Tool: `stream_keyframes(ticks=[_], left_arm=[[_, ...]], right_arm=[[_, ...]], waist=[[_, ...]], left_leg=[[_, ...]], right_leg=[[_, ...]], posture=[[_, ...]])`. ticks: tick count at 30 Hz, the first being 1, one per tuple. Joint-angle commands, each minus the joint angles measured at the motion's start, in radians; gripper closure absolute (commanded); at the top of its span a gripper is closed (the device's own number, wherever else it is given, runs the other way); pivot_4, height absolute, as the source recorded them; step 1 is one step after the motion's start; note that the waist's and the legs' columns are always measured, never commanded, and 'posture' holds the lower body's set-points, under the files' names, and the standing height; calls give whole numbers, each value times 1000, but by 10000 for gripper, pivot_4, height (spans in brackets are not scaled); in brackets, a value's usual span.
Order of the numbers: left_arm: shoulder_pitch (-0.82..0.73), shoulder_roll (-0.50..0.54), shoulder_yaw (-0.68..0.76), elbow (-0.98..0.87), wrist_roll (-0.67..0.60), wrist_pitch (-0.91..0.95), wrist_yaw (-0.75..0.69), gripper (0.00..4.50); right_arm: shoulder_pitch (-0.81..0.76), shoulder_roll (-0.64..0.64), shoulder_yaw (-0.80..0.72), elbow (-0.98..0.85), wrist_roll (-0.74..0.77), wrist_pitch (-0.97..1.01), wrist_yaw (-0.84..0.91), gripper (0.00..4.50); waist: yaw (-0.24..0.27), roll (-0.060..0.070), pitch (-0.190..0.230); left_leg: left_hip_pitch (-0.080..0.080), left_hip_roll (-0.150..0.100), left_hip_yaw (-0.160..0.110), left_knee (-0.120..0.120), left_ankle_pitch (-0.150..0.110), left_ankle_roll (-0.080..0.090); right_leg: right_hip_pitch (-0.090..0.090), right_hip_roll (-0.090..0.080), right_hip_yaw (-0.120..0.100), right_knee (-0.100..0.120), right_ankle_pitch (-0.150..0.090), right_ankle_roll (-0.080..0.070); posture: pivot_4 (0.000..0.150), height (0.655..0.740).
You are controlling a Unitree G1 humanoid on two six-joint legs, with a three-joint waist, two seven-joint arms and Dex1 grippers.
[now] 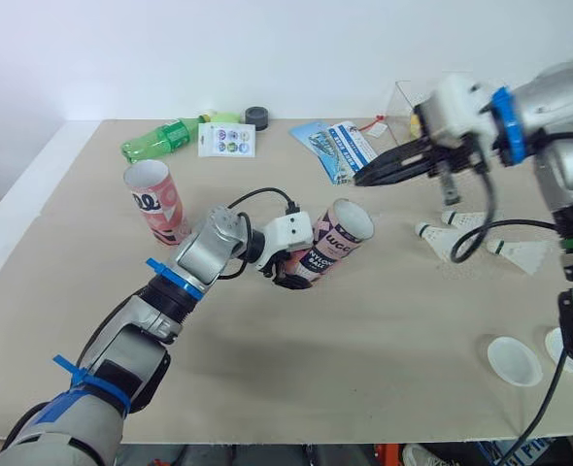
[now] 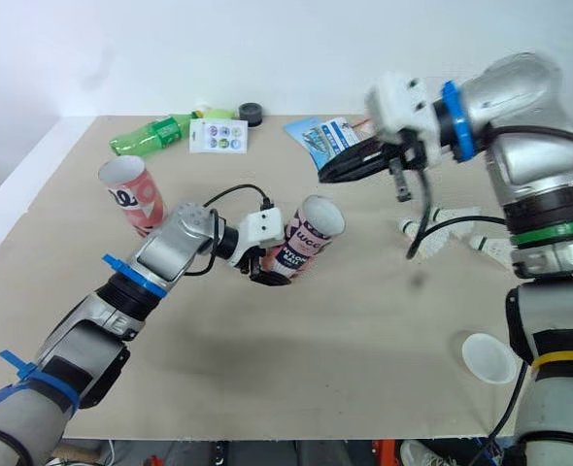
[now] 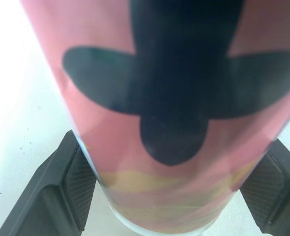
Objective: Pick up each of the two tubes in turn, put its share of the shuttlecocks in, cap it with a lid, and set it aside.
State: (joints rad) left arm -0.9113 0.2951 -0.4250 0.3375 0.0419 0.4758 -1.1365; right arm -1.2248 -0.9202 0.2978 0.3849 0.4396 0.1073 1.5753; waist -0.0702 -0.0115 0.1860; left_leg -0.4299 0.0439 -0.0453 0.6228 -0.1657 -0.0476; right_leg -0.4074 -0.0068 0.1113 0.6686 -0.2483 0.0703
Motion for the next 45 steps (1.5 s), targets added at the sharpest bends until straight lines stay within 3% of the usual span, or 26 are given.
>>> stream_keyframes(ticks=[1, 6, 10, 17, 20, 23, 25, 27, 28, 38, 45], left_arm=[[58, -24, 47, 3, -36, -117, 44, 7863], [191, -106, 168, -16, -141, -324, 124, 7863], [274, -149, 191, -4, -152, -448, 181, 7863], [321, -203, 165, 36, -122, -519, 244, 7863], [322, -199, 132, 62, -84, -543, 252, 7863], [320, -206, 122, 75, -80, -546, 256, 7863], [321, -206, 107, 78, -70, -552, 255, 7863], [324, -209, 100, 74, -69, -551, 258, 7863], [325, -211, 99, 73, -70, -550, 260, 7863], [334, -234, 93, 54, -75, -531, 274, 7863], [332, -235, 93, 47, -79, -518, 275, 7863]], right_arm=[[83, -46, -177, -90, 106, 165, -51, 44666], [382, -97, -397, -241, 155, 301, -227, 44666], [613, -127, -505, -355, 146, 361, -318, 44666], [882, -222, -569, -386, 52, 353, -324, 44666], [976, -334, -539, -359, -33, 330, -265, 34959], [1029, -415, -518, -310, -84, 309, -210, 21007], [1060, -458, -509, -277, -105, 306, -166, 14173], [1090, -488, -500, -243, -130, 283, -133, 2865], [1097, -494, -499, -232, -137, 272, -122, 639], [1076, -465, -399, -98, -241, 147, -88, 639], [976, -414, -310, 7, -314, 63, -92, 639]], waist=[[3, 0, 0], [22, 0, 0], [24, 1, 0], [23, 2, -1], [23, 4, -2], [18, 3, -1], [18, 4, -2], [19, 4, -2], [19, 4, -2], [19, 4, -2], [17, 3, -2]], left_leg=[[0, 0, 0, 0, 0, 0], [-1, 0, 1, 1, 0, 0], [-1, 0, 1, 0, 0, 0], [0, -1, 2, 3, 0, 1], [0, -2, 2, 5, 0, 1], [1, -1, 5, 6, 1, 1], [2, -1, 6, 6, 1, 1], [2, -1, 7, 6, 1, 1], [2, -1, 7, 6, 1, 1], [2, -2, 10, 6, 1, 1], [3, -2, 11, 5, 1, 1]], right_leg=[[0, 0, 0, 0, 0, 0], [0, -1, 1, -1, 2, -3], [-1, -1, 1, 0, 2, -3], [0, -1, 2, -1, 3, 2], [1, -1, 3, -1, 3, 2], [1, -1, 5, -1, 2, 0], [1, -1, 6, -1, 3, 0], [1, -1, 6, -1, 3, 0], [1, -1, 7, -1, 3, 0], [0, -1, 9, -2, 3, 1], [1, -1, 10, -2, 3, 1]], posture=[[1500, 7400], [1500, 7400], [1500, 7400], [1500, 7400], [1500, 7400], [1500, 7400], [1500, 7400], [1500, 7400], [1500, 7400], [1500, 7400], [1500, 7400]])
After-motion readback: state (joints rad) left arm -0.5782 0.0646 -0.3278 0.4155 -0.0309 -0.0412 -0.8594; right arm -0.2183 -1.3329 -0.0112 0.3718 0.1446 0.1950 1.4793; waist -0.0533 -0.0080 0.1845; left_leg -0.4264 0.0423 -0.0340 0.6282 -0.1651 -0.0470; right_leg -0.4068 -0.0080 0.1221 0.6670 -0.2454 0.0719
